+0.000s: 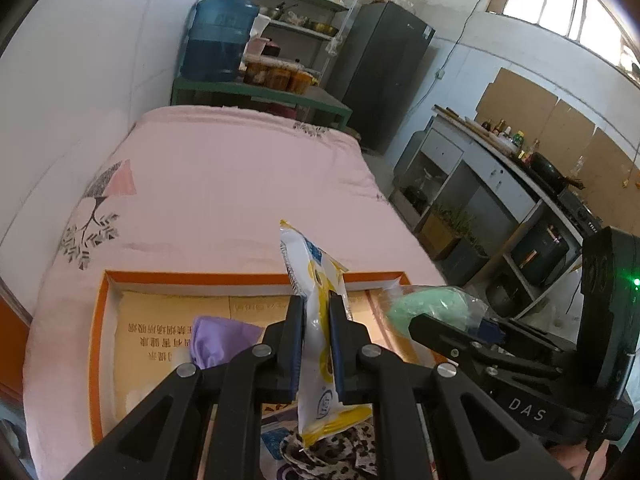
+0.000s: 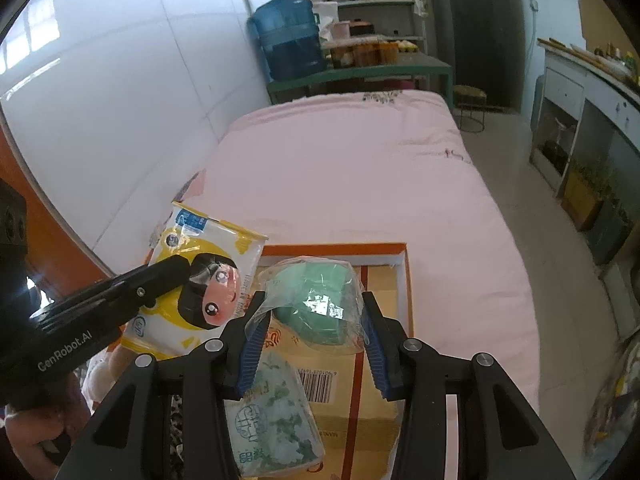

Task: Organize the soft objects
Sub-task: 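Carry the wipes pack and green ball over the box lid with both tools, then lower the wipes pack with left tool while right tool lowers the green ball into the box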

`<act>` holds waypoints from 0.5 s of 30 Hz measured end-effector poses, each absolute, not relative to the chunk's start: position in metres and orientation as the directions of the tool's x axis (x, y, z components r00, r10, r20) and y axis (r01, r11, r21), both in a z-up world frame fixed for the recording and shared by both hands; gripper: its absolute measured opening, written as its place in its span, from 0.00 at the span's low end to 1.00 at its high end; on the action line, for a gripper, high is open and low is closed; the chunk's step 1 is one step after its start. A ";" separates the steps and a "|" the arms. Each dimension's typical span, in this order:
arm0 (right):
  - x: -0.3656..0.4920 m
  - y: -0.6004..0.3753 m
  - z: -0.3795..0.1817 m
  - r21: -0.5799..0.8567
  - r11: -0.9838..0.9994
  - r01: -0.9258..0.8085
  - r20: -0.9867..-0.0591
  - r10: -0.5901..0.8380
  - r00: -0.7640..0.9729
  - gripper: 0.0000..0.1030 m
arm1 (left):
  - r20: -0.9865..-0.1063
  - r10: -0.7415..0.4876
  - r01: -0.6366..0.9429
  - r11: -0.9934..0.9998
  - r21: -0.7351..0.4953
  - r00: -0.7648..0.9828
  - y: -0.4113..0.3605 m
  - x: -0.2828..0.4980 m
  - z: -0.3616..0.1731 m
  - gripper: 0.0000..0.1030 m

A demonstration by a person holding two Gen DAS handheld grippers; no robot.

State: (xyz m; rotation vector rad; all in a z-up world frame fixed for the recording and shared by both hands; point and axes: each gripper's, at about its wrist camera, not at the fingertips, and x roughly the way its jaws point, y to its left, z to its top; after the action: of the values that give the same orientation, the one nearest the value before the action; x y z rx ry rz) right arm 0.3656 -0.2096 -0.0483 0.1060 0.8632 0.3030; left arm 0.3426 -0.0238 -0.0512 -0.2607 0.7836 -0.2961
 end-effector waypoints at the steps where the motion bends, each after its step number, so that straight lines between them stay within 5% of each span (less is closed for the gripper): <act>1: 0.367 -0.209 -0.051 0.215 0.952 -0.217 -0.734 0.304 0.607 0.45 | -0.655 -0.353 0.161 0.928 -0.336 0.667 -0.024 0.344 -0.054 0.13; 15: 0.385 -0.206 -0.086 0.222 0.957 -0.185 -0.782 0.288 0.553 0.45 | -0.702 -0.340 0.143 0.935 -0.326 0.626 -0.022 0.353 -0.080 0.14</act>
State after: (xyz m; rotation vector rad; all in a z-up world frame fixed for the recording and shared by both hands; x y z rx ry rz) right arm 0.3855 -0.2059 -0.0861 0.1182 0.9451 0.2800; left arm 0.3527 -0.0217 -0.0801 -0.2494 0.8523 -0.2803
